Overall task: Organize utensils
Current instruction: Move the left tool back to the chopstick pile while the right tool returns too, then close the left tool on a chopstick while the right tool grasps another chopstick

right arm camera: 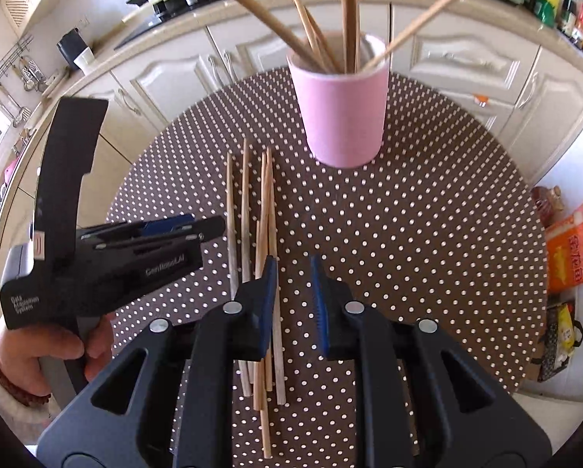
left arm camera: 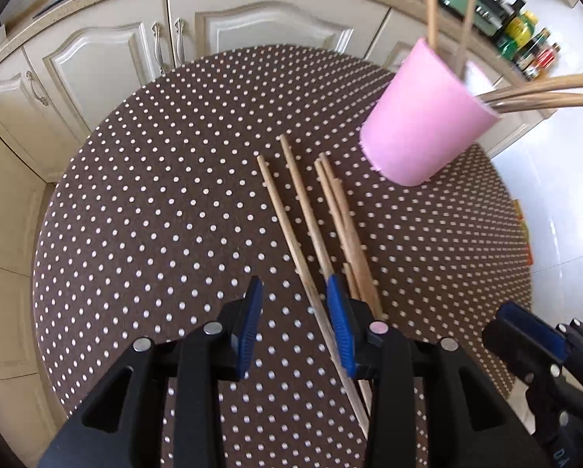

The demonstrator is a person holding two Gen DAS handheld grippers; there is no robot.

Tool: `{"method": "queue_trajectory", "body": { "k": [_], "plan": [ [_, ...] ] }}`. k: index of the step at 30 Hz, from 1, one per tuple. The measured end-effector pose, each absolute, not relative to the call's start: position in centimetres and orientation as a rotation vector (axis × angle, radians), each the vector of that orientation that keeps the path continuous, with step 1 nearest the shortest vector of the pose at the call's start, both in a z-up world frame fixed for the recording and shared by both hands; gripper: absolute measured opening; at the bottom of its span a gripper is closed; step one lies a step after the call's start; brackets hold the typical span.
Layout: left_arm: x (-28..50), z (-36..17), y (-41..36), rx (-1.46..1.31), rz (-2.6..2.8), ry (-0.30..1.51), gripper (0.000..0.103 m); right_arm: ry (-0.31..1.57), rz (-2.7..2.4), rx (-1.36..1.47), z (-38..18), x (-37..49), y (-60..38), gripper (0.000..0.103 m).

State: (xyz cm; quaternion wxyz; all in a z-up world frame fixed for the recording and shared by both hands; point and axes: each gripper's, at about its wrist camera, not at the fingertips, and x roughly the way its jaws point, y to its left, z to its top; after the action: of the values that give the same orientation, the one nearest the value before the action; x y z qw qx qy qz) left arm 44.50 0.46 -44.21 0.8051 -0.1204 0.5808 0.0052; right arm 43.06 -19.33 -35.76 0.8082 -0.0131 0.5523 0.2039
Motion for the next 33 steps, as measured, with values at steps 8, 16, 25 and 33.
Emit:
{"method": "queue_trajectory", "body": {
  "k": [8, 16, 25, 33],
  "plan": [
    [46.8, -45.8, 0.5, -0.223, 0.075, 1.275, 0.035, 1.231, 0.475, -0.008, -38.2, 44.8, -19.2, 0.018],
    [48.6, -46.0, -1.0, -0.122, 0.072, 1.288, 0.034, 1.259, 0.521, -0.001, -39.9, 45.7, -17.9, 0.021],
    [48.5, -45.8, -0.4, -0.087, 0.013, 1.299, 0.008, 1.276, 0.540, -0.073, -41.5, 46.9, -16.0, 0.021],
    [48.7, -46.1, 0.6, -0.151, 0.008, 1.301, 0.008, 1.265, 0.541, -0.140, -42.1, 47.2, -13.5, 0.021]
  ]
}}
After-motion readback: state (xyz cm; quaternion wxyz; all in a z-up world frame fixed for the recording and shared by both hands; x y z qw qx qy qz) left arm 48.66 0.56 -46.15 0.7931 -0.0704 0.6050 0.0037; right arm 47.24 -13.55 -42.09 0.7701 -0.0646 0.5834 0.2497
